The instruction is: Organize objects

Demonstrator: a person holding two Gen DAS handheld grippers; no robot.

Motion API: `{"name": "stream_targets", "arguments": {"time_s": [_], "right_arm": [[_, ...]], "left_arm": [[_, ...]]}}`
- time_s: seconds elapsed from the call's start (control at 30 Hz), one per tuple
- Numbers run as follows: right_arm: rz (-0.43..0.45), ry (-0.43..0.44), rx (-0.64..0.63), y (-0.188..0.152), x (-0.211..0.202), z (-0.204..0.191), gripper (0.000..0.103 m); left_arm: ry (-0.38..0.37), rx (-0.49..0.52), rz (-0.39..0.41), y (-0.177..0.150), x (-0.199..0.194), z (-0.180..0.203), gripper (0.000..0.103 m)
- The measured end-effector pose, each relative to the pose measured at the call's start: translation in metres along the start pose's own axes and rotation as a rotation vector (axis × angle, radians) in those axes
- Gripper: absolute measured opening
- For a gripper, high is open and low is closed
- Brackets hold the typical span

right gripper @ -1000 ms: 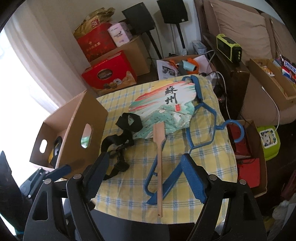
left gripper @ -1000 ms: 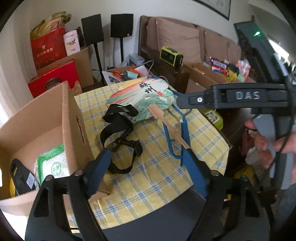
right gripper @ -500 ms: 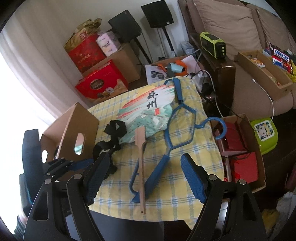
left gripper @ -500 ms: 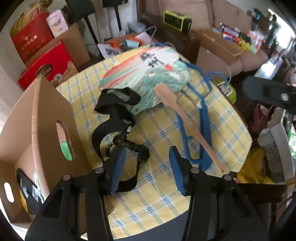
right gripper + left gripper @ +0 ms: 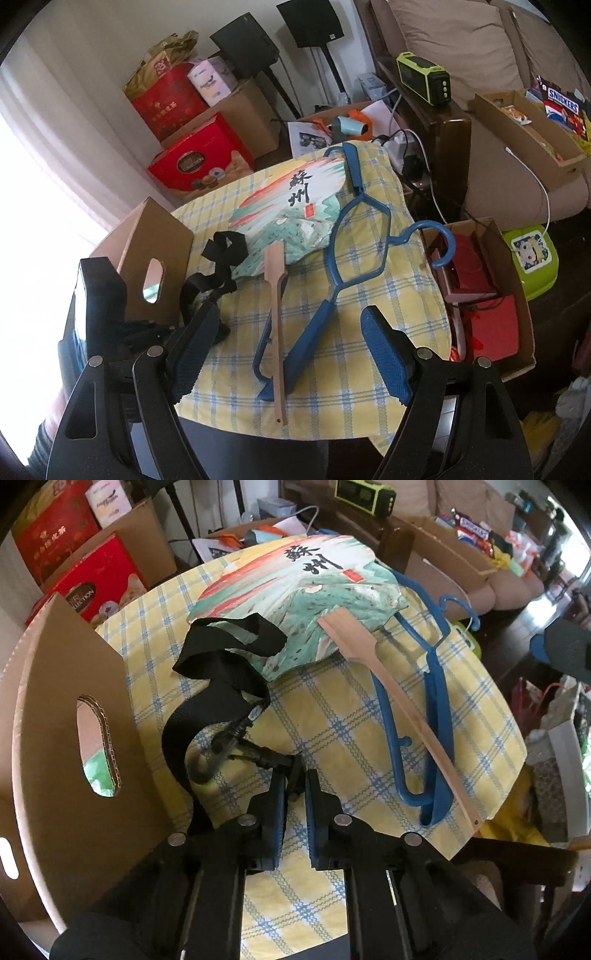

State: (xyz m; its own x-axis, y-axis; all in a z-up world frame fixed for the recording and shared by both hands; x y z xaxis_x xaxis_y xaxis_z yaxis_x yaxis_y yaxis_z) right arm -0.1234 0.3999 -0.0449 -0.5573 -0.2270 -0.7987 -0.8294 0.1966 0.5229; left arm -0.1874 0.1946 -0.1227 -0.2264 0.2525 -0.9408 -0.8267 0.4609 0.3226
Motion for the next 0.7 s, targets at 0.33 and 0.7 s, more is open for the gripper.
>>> {"name": "stream_targets", "arguments": {"time_s": [0.33,0.7], "right_arm": [[-0.031,0.020,-0.026,0.004,0.013,-0.015,0.069],[-0.135,0.042,-0.099,0.007,0.063,-0.063,0.059]], "left_arm": [[-0.169,-0.063,0.136,-0.008,-0.063,-0.006,0.009],[-0.273,-0.120,0.224,-0.026,-0.114,-0.032,0.009]]}}
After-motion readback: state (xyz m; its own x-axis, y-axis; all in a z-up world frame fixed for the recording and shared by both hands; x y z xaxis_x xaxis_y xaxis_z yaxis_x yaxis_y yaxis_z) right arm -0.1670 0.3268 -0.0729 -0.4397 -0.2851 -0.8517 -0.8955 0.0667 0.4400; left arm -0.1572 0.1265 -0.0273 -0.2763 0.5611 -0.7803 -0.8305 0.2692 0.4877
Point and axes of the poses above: each gripper's, at about its wrist camera, not at the fingertips, and x roughly the way its jaws point, z to its right, y to its top, the point moved 1 cm from there along x, roughly the way its jaws point, and after that the axes turned 8 degrees about -y, right-handed, at the moved point
